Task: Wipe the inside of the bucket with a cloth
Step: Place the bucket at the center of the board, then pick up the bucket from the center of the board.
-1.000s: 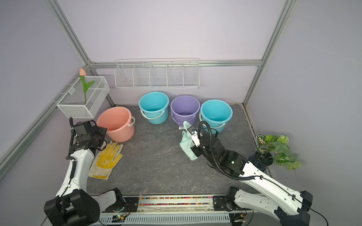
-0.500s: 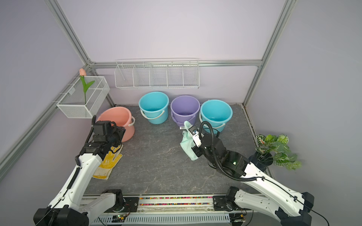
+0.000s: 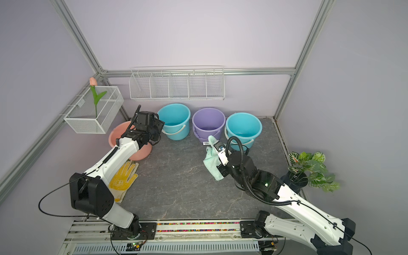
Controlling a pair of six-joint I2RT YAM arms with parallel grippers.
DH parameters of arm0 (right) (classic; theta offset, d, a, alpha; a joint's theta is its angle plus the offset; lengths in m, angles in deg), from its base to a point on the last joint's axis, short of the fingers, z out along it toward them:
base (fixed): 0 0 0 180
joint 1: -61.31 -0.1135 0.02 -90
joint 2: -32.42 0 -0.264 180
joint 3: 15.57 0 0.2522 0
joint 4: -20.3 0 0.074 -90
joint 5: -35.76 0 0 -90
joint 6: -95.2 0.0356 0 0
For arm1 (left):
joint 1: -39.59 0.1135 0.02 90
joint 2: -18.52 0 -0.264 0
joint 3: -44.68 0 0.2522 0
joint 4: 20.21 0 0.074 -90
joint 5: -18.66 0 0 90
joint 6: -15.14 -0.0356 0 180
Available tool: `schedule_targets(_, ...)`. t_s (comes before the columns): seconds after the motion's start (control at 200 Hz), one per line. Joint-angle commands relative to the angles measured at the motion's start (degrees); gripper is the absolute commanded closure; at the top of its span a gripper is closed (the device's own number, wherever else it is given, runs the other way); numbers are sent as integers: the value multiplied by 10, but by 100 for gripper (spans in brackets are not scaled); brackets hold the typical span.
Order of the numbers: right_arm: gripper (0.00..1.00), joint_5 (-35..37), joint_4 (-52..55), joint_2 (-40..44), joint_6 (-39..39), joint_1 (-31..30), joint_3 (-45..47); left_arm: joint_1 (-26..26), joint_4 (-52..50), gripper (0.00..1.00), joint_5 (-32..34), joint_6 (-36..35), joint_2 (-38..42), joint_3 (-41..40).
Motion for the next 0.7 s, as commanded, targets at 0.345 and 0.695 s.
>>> schedule_targets(0.345, 93, 13, 5, 13, 5, 2, -19, 1, -130, 30, 1, 36, -208, 229)
schedule_targets(0.695, 93, 17, 8, 17, 5, 2, -15, 5, -117, 44, -26, 36, -232, 218)
